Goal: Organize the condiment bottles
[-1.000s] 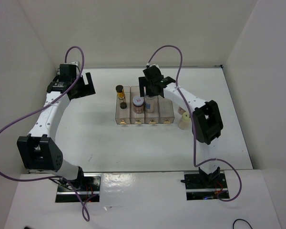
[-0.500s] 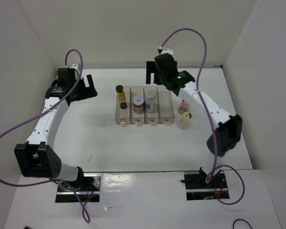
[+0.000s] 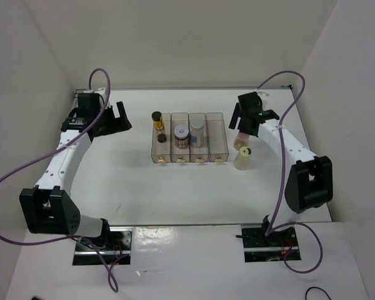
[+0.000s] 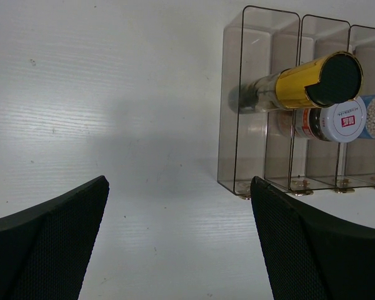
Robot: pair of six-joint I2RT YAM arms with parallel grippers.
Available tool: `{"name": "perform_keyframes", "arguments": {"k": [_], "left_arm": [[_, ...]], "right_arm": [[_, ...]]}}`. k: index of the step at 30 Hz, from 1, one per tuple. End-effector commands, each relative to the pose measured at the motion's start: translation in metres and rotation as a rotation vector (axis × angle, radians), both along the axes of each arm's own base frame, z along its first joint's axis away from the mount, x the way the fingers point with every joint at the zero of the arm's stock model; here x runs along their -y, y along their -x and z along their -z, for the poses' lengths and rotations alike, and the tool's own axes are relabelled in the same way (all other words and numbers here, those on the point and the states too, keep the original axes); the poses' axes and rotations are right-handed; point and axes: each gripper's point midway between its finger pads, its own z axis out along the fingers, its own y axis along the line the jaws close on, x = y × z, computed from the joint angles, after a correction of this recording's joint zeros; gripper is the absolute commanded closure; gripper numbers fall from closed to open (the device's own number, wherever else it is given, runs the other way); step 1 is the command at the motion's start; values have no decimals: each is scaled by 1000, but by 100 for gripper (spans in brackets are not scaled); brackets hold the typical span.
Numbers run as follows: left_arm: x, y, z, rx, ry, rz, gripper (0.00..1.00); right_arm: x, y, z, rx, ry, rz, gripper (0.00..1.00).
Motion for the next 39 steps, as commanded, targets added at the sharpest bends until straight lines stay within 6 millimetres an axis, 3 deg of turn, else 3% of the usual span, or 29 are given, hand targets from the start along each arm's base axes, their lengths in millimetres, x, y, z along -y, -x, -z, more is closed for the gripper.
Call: {"name": "perform_keyframes", "arguments": {"k": [1,9,25,30,34,37,38,39], "left_arm": [[3,-5,-12,61,12,24,0],[-1,-2,-4,43,-1,9,0],[-8,-3,2,16,-20,-8,0],[-11,-3,0,16,-20,-17,0],[-11,-4,-4,25,-20,-17,0],[-11,-4,-4,25,-20,-17,0],[-11,-4,-4,25,-20,-17,0],[-11,-4,-4,25,-20,-17,0]], "right_arm": [[-4,-7,7,6,-23,15,1],[-5,-16,28,-18,-9,21,1],[9,-30,49,-45,45,36,22],[12,-27,55,-62,56,42,22],[13,-29,54,-51,61,48,34],[15,-29,53,-49,70,55,57],[15,-29,53,-49,70,55,69],[17,-30,50,-46,79,63,74]]}}
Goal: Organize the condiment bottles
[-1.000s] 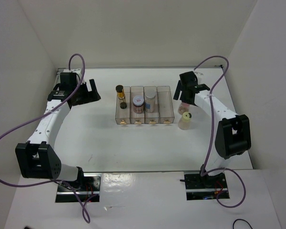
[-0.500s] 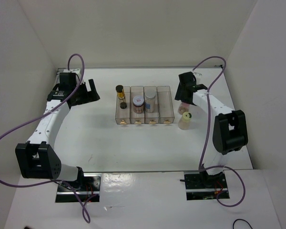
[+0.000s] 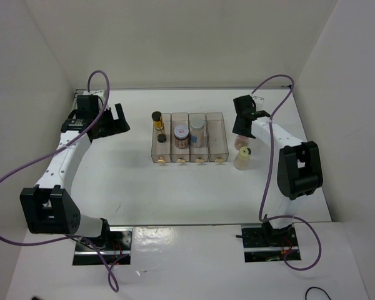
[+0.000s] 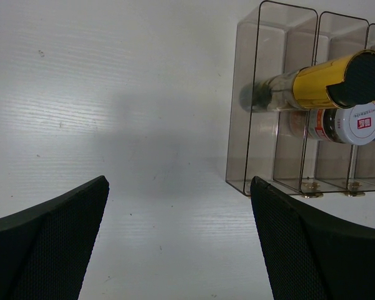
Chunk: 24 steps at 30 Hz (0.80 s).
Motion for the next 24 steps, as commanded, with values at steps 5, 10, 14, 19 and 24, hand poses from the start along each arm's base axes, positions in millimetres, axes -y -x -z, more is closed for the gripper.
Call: {"name": "perform_keyframes", "arguments": {"k": [5,10,14,19,24], "left_arm": [[-3,-6,-17,52,-16,5,0],[-5,-4,-15,43,-22,-2,0],[-1,-5,-17,53,-8,14,0],[1,-5,-18,52,6,16,0],[-1,-5,-17,51,0,9,0]], "right_arm": [[14,-11,-50,106,38,59,90],[-1,-20,-122,247,-36,-21,91],[-30,-26,-159,347,-106,-123,91],[-76,-37,-161,331,-83,-218,90],[-106,-42,-153,328,-84,-280,90]]}}
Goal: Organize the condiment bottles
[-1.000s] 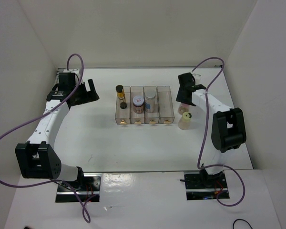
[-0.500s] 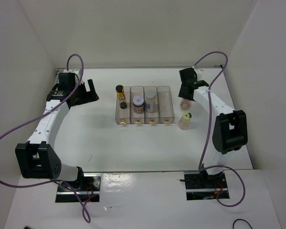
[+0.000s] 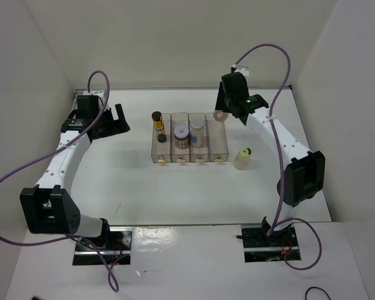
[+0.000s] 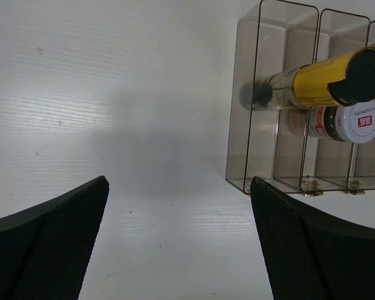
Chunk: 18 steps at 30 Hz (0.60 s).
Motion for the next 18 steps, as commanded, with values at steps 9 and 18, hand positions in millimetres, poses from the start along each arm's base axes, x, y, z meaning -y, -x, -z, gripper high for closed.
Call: {"name": "perform_keyframes", "arguments": {"k": [9,18], "left_arm": [[1,-8,-22,68,4,15,0],[-1,-12,-19,60,-9,14,0]], "right_arm": [[-28,-20,42,-41,34,-58,90],[-33,-37,87,-107,83,-63,87]]}}
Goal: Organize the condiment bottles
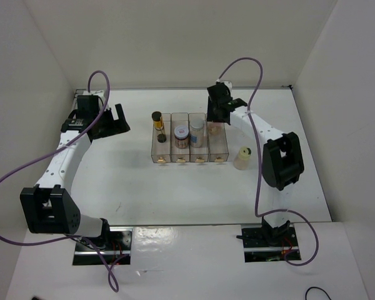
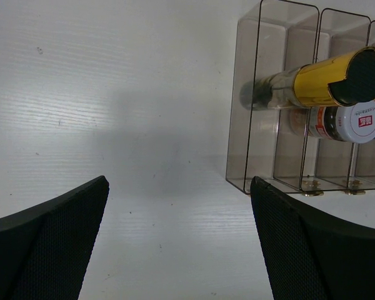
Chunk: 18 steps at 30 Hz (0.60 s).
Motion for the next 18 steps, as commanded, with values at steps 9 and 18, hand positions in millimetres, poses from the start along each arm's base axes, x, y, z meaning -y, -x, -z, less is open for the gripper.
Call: {"name": "perform_keyframes", "arguments": {"k": [9,18], "left_arm": [[-2,-12,-16,52,-8,13,0],[0,-11,-20,61,-2,20,0]], "right_arm": [[-4,-23,9,33,31,13,72],[1,-15,-18,28,28,36,2]]}}
